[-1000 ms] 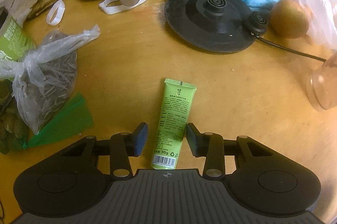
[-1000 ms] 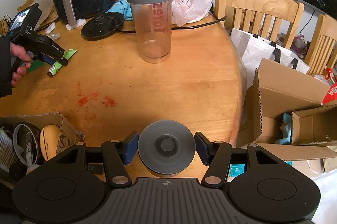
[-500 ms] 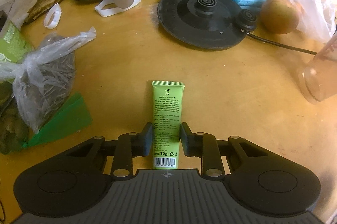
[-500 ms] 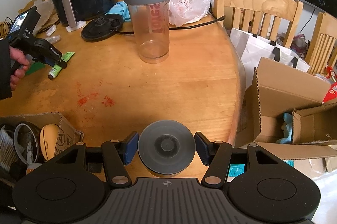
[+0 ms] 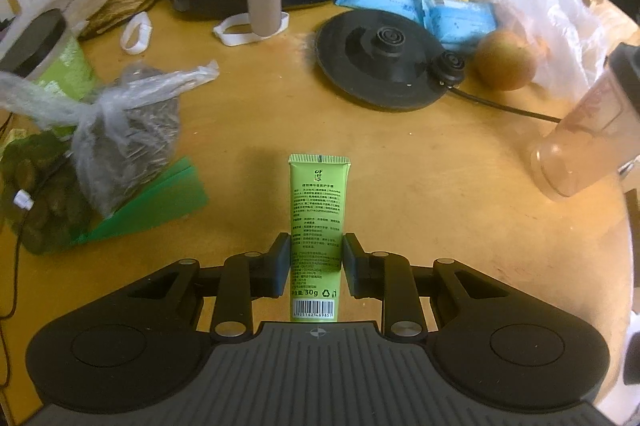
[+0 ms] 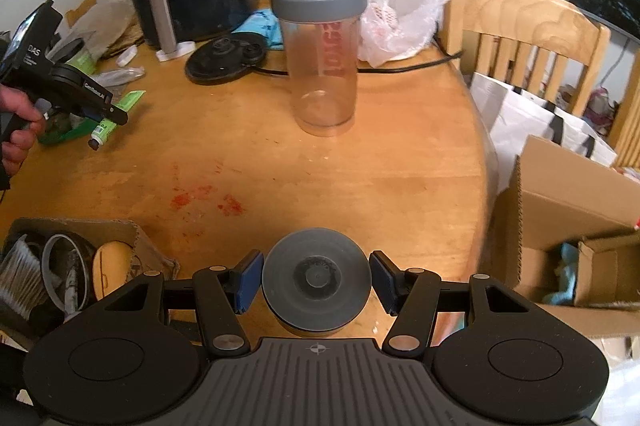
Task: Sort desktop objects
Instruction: 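Carry the green tube with the left tool to the box while the right tool holds the cylinder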
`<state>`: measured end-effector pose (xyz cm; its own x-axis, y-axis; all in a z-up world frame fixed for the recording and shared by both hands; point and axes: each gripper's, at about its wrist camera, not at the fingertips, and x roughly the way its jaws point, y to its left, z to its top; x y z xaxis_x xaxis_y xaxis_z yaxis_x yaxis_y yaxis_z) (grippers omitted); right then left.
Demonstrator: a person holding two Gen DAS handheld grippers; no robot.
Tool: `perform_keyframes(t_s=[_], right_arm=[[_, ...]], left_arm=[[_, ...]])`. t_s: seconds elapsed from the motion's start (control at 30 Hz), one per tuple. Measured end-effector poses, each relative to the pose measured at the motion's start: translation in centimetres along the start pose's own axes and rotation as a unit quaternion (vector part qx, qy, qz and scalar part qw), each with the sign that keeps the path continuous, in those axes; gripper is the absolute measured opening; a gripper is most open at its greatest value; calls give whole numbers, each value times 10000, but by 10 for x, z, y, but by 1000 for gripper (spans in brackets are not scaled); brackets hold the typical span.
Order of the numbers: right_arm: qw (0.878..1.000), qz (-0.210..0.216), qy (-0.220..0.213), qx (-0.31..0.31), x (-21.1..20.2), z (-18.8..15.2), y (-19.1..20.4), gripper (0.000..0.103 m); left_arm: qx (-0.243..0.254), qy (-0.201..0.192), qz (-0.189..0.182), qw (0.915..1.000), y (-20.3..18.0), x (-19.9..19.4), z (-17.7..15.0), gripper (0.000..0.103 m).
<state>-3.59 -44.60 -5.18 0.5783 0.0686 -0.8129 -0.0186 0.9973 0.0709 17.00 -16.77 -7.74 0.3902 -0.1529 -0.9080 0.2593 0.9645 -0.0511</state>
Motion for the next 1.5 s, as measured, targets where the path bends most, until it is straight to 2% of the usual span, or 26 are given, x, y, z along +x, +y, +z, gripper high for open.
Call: perform_keyframes(t_s=[0.7,1.1,1.5], right_arm=[[9927,812,-305,-841,9,42,13,61],[9902,929,-596,-852,-13,56,40,61],[9914,891,-724,-628,-31,46,69,61]], left_arm=[[-709,-600,-5,9957,24,-112,-53,28],[-851,-542,-466,9938,31,-134,-91,27],[-899,-365,-1019,9901,28,-144,-131,28]])
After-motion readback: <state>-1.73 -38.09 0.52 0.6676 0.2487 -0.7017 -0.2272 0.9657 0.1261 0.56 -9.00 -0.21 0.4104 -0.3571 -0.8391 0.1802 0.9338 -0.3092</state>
